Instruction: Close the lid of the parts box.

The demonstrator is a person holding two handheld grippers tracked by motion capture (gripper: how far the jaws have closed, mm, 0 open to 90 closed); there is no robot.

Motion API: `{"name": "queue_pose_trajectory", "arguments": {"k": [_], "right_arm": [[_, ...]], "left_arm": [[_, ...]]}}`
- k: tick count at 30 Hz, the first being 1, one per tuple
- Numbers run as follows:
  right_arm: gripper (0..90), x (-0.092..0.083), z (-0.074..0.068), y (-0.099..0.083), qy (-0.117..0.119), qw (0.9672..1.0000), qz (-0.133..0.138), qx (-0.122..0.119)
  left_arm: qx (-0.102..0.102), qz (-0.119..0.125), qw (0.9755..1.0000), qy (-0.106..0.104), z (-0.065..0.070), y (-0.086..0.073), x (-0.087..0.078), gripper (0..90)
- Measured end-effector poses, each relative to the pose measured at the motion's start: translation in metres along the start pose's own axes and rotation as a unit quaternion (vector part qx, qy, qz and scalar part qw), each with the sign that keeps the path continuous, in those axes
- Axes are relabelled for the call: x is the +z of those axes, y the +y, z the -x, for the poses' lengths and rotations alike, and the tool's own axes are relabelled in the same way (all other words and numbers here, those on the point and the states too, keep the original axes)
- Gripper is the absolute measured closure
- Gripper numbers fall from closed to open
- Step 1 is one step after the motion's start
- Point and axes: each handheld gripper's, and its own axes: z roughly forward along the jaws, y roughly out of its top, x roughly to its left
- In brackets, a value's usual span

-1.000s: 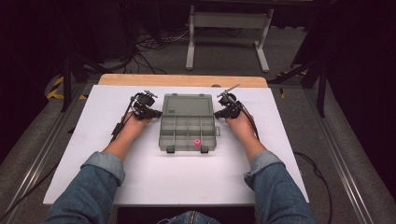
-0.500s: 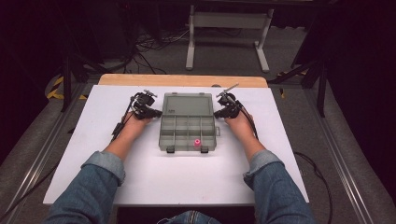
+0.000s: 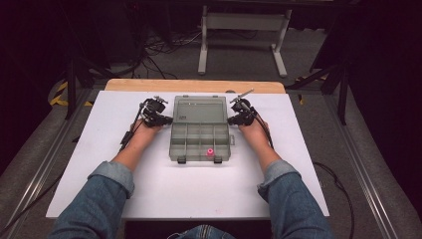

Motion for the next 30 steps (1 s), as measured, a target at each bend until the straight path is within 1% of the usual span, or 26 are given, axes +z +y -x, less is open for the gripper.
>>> {"name": "queue_pose_trajectory", "arguments": {"k": [4,6,12,14,17,20,23,24,26,30], "right_arm": [[90.0,0.0016,0.0013,0.0010,-0.002,1.0000,0.006,-0.002],[90.0,0.0025,0.0018,0.0016,-0.003,1.0000,0.009,0.000],[90.0,0.0034,0.0021,0.0024,-0.005,0.9999,0.013,-0.001],[90.0,0.0031,0.0011,0.0024,-0.009,0.9999,0.013,-0.002],[90.0,0.0035,0.0016,0.0019,-0.006,0.9998,0.018,0.001],[90.0,0.0036,0.0017,0.0020,-0.006,0.9998,0.021,0.003],[90.0,0.0027,0.0015,0.0025,-0.008,0.9996,0.026,0.001],[90.0,0.0022,0.0014,0.0026,-0.008,0.9996,0.027,0.002],[90.0,0.0015,0.0018,0.0028,-0.010,0.9995,0.031,0.000],[90.0,-0.0007,0.0016,0.0035,-0.015,0.9991,0.039,0.000]], "left_arm": [[-0.003,0.009,0.9999,0.003,-0.0007,-0.0002,0.0013,89.6],[-0.012,0.014,0.9998,0.002,-0.0004,-0.0005,0.0022,89.6],[-0.011,0.018,0.9998,0.003,-0.0013,-0.0005,0.0022,89.6],[-0.013,0.017,0.9998,0.000,-0.0015,-0.0008,0.0016,89.5],[-0.020,0.019,0.9996,-0.007,-0.0020,-0.0013,0.0012,89.5],[-0.012,0.023,0.9997,0.002,-0.0018,-0.0007,0.0005,89.6],[-0.011,0.026,0.9996,0.006,-0.0012,-0.0002,-0.0002,89.6],[-0.016,0.030,0.9994,0.005,-0.0005,-0.0002,-0.0002,89.6],[-0.012,0.032,0.9994,0.009,-0.0005,0.0003,-0.0009,89.6],[-0.010,0.039,0.9991,0.013,0.0003,0.0010,-0.0023,89.5]]}}
